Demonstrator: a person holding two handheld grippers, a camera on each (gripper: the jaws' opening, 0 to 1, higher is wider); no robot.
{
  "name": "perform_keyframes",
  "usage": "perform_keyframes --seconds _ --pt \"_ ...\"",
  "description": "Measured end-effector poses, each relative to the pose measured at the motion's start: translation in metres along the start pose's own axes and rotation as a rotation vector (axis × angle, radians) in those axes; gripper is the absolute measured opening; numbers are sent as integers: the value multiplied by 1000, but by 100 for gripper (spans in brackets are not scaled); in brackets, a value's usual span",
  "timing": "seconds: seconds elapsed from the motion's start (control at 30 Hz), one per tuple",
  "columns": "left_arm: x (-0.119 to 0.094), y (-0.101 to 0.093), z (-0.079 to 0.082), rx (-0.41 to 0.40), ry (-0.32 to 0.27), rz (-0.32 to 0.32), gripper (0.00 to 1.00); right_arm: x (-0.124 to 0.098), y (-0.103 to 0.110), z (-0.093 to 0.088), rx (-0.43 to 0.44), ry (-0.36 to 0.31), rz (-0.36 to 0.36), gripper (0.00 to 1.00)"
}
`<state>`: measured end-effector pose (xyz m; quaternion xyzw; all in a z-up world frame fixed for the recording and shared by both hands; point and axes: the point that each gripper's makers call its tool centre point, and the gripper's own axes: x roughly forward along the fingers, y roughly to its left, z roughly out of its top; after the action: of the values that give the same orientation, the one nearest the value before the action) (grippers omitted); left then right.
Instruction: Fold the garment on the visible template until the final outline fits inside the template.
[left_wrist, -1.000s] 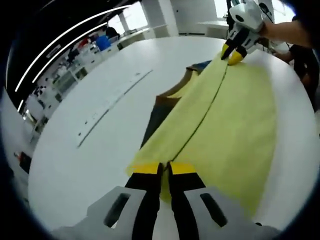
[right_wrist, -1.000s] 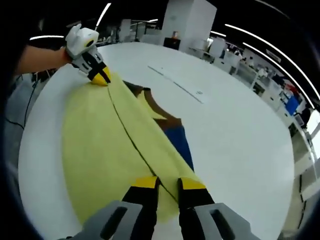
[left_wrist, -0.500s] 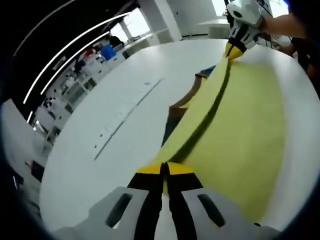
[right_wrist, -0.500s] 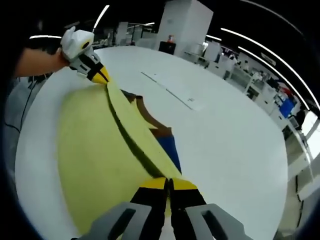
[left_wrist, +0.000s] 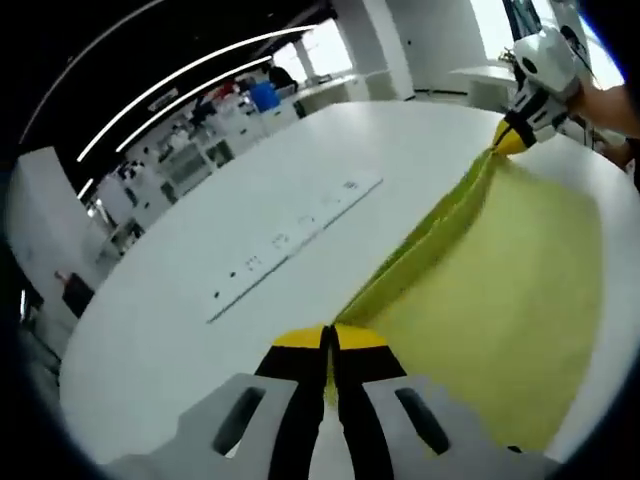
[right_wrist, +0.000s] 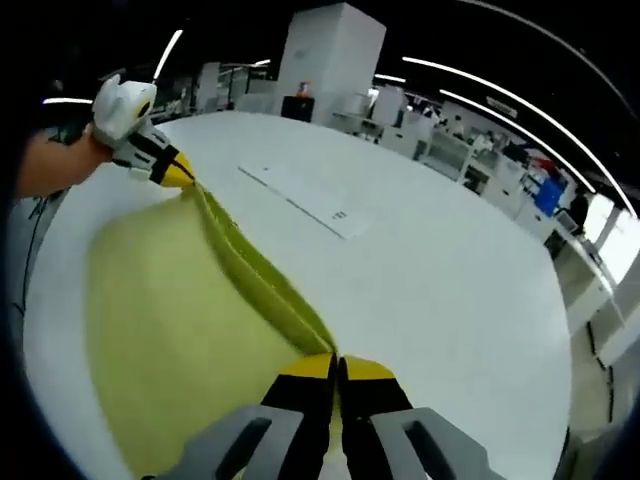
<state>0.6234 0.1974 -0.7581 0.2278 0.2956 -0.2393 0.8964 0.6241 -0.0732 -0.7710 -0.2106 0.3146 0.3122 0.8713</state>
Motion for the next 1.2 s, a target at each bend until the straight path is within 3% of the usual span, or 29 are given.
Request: perform_keyframes --seconds 0.2,0.33,0.5,0.6,0.7,0.73,1.03,1.2 --pt "10 0 -5 -41 43 -6 0 10 -3 1 -18 28 -16 0" --pt "9 -4 -8 -104 47 -37 4 10 -1 0 24 16 1 1" --pt "4 -15 -4 -137 -11 -121 27 7 2 0 96 -32 26 19" --pt "-3 -18 1 -199 -50 -155 30 3 2 0 132 -59 28 23" --pt "-10 -23 9 -256 -112 -196 35 -1 6 -3 179 -74 39 36" --pt "-13 -23 7 -260 -106 -196 36 -2 6 -4 186 -78 39 40" --pt "-36 -28 4 -343 -151 -227 45 -21 16 -7 255 -105 62 46" --pt "-47 -31 1 -345 -156 -229 47 -31 22 -10 263 -111 72 48"
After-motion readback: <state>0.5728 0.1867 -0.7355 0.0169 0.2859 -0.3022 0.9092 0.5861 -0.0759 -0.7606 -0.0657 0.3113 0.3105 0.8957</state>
